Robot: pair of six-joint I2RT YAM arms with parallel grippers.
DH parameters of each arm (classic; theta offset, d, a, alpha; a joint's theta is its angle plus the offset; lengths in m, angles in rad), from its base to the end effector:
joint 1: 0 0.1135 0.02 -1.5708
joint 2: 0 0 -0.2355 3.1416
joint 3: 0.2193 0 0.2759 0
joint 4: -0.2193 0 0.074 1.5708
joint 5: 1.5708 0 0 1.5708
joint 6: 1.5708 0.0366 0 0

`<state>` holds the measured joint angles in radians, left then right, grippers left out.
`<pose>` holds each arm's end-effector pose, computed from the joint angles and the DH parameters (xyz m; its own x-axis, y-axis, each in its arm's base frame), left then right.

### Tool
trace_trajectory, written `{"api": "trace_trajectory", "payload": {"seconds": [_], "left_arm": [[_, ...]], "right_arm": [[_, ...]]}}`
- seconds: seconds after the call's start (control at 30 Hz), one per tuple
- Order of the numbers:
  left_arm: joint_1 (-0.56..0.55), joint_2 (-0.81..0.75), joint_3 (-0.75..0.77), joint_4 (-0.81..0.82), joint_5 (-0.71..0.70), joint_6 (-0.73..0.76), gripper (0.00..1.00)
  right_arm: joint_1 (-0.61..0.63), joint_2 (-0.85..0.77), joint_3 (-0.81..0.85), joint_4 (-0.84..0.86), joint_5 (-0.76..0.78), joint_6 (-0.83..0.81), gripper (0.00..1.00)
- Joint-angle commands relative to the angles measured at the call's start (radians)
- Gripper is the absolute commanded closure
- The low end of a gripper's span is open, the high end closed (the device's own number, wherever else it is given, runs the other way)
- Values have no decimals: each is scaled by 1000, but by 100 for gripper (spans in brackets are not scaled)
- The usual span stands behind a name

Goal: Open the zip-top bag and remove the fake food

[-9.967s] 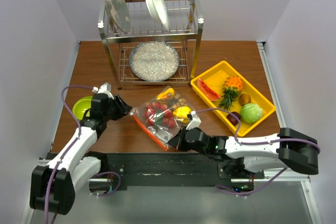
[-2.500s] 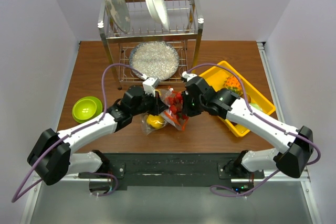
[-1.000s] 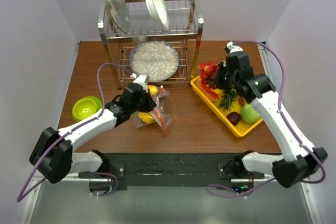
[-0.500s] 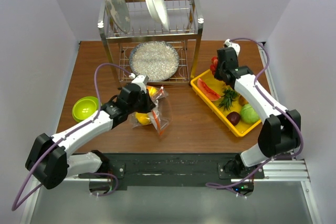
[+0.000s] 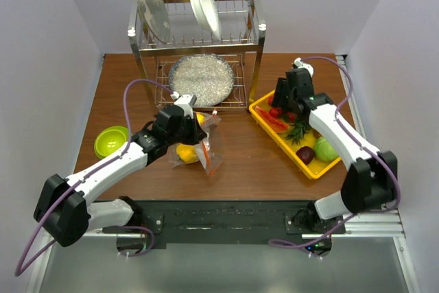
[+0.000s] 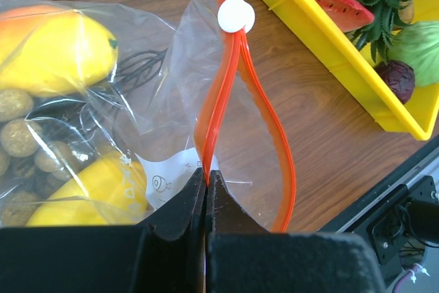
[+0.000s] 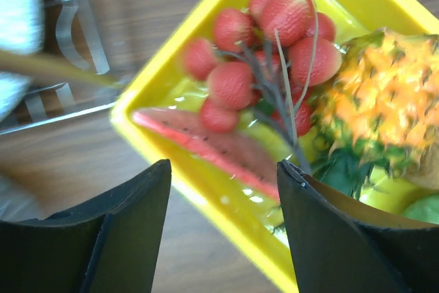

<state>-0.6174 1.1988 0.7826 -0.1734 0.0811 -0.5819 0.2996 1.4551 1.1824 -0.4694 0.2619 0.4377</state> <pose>0.2403 -0.1742 0.2175 -0.7261 -0.1563 -0.6696 0.2787 0.8233 -0.4944 0.3362 0.0939 0.2588 -0.6284 0.2344 -0.7417 0.1807 0.9714 0.1539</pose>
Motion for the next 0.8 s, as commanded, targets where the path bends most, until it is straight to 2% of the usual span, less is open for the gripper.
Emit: {"api": "trace_trajectory", "payload": {"seconds": [0.0,0.03,0.1,0.13,0.2,0.3,0.47,0.63,0.77], "left_arm": [[-4,4,53,46,49,22,100],[-4,4,55,46,54,22,100],[-7,10,63,48,63,24,100],[-7,16,70,48,63,24,100],[-10,21,75,49,65,22,100],[-18,27,81,54,66,11,100],[-34,36,92,58,49,-3,100],[-54,62,96,74,37,-19,100],[-67,64,101,77,20,-33,100]], "right_arm": [[58,-197,-78,-15,-124,51,38],[114,-223,-117,-8,-141,64,44],[189,-289,-157,17,-179,114,46],[266,-304,-203,61,-199,140,50],[382,-334,-253,159,-234,214,51],[467,-299,-312,266,-236,289,54],[518,-219,-349,414,-296,369,59],[556,-168,-319,400,-263,377,62],[558,-186,-308,356,-219,377,64]]}}
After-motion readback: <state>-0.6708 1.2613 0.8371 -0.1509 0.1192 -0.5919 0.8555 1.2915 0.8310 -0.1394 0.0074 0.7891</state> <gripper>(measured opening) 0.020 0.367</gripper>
